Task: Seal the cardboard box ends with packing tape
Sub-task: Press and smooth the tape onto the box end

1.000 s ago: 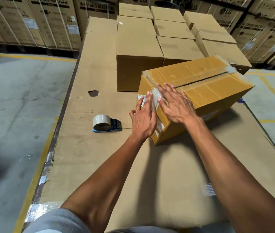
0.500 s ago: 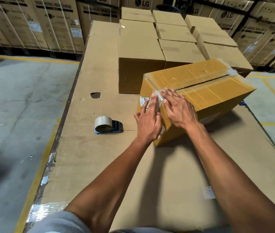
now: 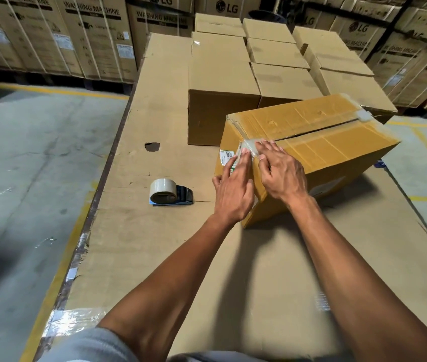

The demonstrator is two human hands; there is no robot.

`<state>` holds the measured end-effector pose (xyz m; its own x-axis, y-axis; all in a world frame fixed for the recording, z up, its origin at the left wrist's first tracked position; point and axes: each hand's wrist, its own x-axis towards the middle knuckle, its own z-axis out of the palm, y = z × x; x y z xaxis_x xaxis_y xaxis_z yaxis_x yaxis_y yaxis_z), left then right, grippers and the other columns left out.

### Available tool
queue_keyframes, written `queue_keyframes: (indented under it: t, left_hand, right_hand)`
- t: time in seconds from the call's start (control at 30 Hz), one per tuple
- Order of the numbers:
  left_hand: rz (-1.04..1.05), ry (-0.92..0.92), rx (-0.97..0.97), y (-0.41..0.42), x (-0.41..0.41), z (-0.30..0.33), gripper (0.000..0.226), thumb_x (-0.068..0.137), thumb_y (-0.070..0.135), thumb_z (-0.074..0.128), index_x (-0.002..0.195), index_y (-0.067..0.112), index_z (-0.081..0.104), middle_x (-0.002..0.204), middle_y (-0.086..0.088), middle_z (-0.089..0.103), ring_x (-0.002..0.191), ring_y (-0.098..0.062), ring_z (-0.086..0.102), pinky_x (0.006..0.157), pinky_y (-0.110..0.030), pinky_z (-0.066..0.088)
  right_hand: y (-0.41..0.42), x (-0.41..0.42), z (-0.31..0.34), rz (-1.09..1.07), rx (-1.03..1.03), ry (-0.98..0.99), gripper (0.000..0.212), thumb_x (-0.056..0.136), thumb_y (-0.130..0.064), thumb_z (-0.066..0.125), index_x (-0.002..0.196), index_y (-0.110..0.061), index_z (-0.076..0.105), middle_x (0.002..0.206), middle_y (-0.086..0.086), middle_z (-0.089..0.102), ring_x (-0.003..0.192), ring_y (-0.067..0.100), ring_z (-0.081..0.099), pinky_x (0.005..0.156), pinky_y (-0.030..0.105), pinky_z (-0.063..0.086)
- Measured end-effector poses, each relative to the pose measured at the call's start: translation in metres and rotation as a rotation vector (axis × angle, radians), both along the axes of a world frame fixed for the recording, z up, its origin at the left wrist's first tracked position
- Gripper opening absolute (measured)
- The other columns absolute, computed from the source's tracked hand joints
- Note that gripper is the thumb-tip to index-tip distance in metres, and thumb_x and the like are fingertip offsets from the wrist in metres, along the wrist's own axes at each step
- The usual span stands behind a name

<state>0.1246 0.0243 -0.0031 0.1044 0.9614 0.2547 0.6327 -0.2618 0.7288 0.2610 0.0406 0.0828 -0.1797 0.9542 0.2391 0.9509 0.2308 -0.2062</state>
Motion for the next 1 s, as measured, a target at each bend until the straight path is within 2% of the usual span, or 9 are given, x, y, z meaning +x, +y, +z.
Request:
queue_keyframes:
  t: [0.1,0.27,0.43,0.53,0.7,0.77,0.83,0.9,1.0]
  left_hand:
    - [0.005,-0.035,-0.043,-0.006,0.008,-0.004,0.075,0.102,0.029,0.036,0.173,0.034,0.014,0.18,0.014,0.016,0.162,-0.015,0.02,0.105,-0.049,0.032]
    - [-0.015,0.1,-0.126,-0.02,-0.009,-0.039,0.071,0.103,0.034,0.03,0.173,0.03,0.018,0.178,0.01,0.027,0.165,-0.018,0.015,0.109,-0.059,0.036]
    - [-0.006,0.045,0.003,-0.008,0.007,-0.008,0.08,0.099,0.03,0.037,0.174,0.033,0.01,0.181,0.015,0.012,0.162,-0.015,0.021,0.101,-0.045,0.033]
    - [-0.015,-0.005,0.003,-0.01,0.014,-0.007,0.082,0.099,0.028,0.038,0.174,0.036,0.007,0.181,0.019,0.007,0.162,-0.014,0.021,0.099,-0.044,0.034]
    - [-0.033,0.065,-0.035,-0.021,-0.004,-0.039,0.072,0.102,0.032,0.031,0.173,0.033,0.019,0.178,0.016,0.025,0.162,-0.016,0.022,0.102,-0.053,0.039]
    - [-0.018,0.08,-0.014,-0.018,-0.009,-0.038,0.071,0.103,0.032,0.031,0.173,0.032,0.022,0.177,0.015,0.029,0.162,-0.016,0.022,0.104,-0.054,0.038]
    - [0.016,0.026,0.004,-0.006,-0.006,-0.026,0.07,0.107,0.032,0.034,0.174,0.031,0.015,0.179,0.014,0.021,0.163,-0.015,0.021,0.105,-0.051,0.035]
    - [0.037,-0.019,0.02,0.008,0.001,-0.011,0.069,0.111,0.034,0.033,0.175,0.032,0.007,0.182,0.015,0.009,0.164,-0.015,0.016,0.107,-0.048,0.032]
    - [-0.004,-0.034,0.025,0.018,0.01,-0.008,0.066,0.115,0.039,0.03,0.175,0.033,0.002,0.182,0.017,-0.002,0.166,-0.015,0.01,0.113,-0.054,0.032]
  right_hand:
    - [0.0,0.0,-0.001,-0.008,0.015,0.018,0.061,0.104,-0.035,0.025,0.152,-0.014,0.056,0.159,0.011,0.052,0.152,0.028,0.046,0.127,0.044,0.035]
    - [0.004,-0.005,-0.004,-0.084,0.023,0.045,0.064,0.105,-0.035,0.023,0.148,-0.003,0.057,0.157,0.018,0.053,0.151,0.034,0.047,0.128,0.046,0.035]
    - [0.002,0.005,-0.005,0.01,0.064,0.007,0.058,0.106,-0.034,0.027,0.158,-0.018,0.049,0.159,0.009,0.053,0.149,0.027,0.05,0.121,0.044,0.043]
    - [0.003,0.004,-0.007,0.023,0.055,0.008,0.061,0.105,-0.034,0.023,0.151,-0.012,0.056,0.156,0.009,0.056,0.15,0.026,0.05,0.126,0.042,0.036]
    - [0.004,0.0,-0.012,-0.06,0.051,0.05,0.067,0.103,-0.036,0.02,0.146,-0.004,0.061,0.153,0.015,0.059,0.149,0.03,0.05,0.127,0.044,0.036]
    - [0.005,0.001,-0.011,-0.063,0.034,0.024,0.069,0.102,-0.039,0.02,0.154,-0.004,0.051,0.159,0.017,0.051,0.152,0.032,0.046,0.128,0.046,0.034]
    - [0.006,0.005,-0.007,-0.015,0.011,-0.064,0.068,0.103,-0.041,0.022,0.167,-0.018,0.029,0.171,0.009,0.034,0.159,0.027,0.031,0.131,0.05,0.024]
    - [0.01,0.007,-0.004,0.041,-0.028,-0.136,0.066,0.104,-0.043,0.019,0.17,-0.032,0.015,0.176,-0.002,0.016,0.163,0.021,0.015,0.133,0.053,0.012]
    - [0.012,0.008,-0.004,0.026,-0.09,-0.126,0.065,0.104,-0.046,0.013,0.168,-0.036,0.021,0.177,-0.008,0.014,0.165,0.021,0.009,0.133,0.056,0.009]
